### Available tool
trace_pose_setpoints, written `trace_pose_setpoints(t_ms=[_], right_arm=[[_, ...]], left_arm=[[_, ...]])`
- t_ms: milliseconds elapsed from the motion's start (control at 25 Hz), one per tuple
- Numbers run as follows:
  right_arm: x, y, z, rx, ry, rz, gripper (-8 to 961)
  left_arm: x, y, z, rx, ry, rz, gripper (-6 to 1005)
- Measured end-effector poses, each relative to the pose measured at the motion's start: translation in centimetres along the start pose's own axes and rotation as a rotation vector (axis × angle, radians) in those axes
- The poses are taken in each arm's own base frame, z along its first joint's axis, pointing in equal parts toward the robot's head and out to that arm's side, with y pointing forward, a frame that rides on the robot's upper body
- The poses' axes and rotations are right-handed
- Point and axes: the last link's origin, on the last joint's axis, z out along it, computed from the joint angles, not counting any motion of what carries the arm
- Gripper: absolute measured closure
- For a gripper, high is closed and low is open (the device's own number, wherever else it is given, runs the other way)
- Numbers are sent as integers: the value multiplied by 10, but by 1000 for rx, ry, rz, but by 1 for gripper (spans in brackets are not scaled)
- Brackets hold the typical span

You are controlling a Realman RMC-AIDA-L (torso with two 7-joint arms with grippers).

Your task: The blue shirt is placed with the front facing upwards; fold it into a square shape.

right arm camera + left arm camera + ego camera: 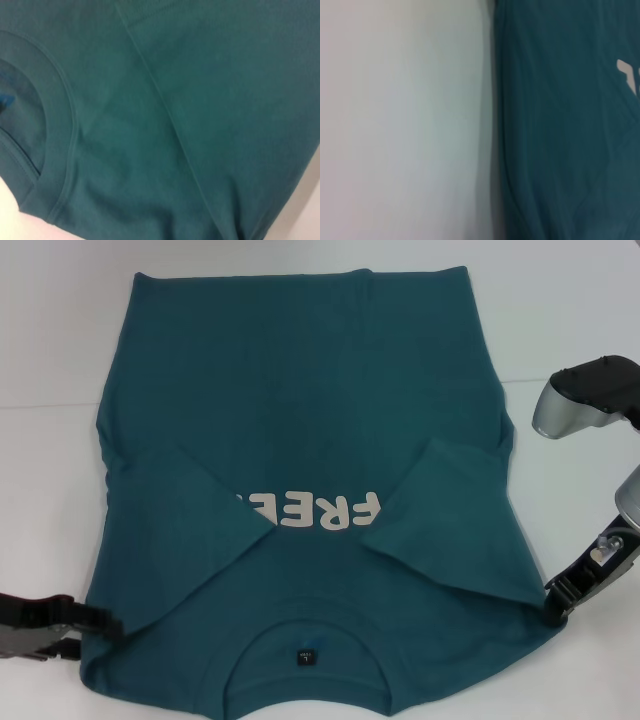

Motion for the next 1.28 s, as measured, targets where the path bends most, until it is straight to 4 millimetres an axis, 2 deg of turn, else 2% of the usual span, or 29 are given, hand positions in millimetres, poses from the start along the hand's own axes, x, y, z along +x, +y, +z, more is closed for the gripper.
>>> trace_pose_setpoints(t_ms=[40,240,800,1000,1280], right_arm=[[0,0,0,0,0,0,909],[0,0,0,0,0,-1,909],[0,-1,-1,1,-1,2,909],[0,-1,-1,0,-2,3,908],[2,-3,-11,-25,-44,-34,908]], left_arm=[[0,-1,0,5,-1,0,233],[-1,-3,1,30,-12,12,384],[0,1,3,37,-27,41,837],[1,3,3,27,-27,62,944],[-2,2,1,-14,-10,151,942]])
